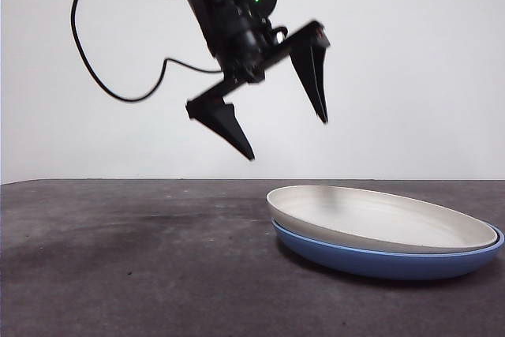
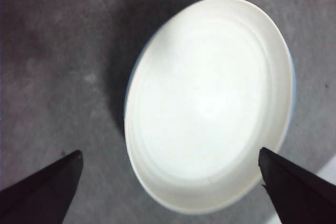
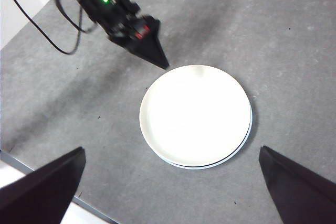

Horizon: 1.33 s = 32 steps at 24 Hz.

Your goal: Pick up the white plate, put it on the blue plate, put it on desk

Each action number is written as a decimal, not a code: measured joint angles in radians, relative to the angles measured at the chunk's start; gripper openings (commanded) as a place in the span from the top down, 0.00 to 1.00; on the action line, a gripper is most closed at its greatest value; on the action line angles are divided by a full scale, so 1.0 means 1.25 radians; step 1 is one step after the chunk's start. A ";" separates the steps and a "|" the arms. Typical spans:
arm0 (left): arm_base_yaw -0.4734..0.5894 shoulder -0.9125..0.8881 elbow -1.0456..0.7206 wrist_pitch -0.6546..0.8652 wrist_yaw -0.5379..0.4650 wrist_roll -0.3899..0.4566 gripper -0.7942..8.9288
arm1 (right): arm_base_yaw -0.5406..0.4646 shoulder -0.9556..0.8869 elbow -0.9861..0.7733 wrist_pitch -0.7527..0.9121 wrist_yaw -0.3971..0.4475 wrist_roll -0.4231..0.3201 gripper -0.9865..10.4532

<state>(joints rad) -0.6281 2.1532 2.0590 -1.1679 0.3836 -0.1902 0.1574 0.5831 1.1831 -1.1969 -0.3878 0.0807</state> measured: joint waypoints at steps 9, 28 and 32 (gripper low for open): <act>0.002 -0.175 0.090 -0.188 -0.001 0.102 0.27 | 0.000 0.000 0.000 0.000 0.019 0.046 0.32; -0.025 -0.926 -0.395 -0.116 -0.039 0.197 0.27 | 0.000 0.079 0.000 -0.105 0.018 0.066 0.32; -0.025 -1.023 -0.481 -0.085 -0.040 0.201 0.27 | 0.000 0.105 0.000 -0.105 0.018 0.065 0.32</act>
<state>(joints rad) -0.6598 0.8745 1.4574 -1.2736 0.3332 0.0608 0.1574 0.7143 1.1831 -1.3285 -0.3656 0.1623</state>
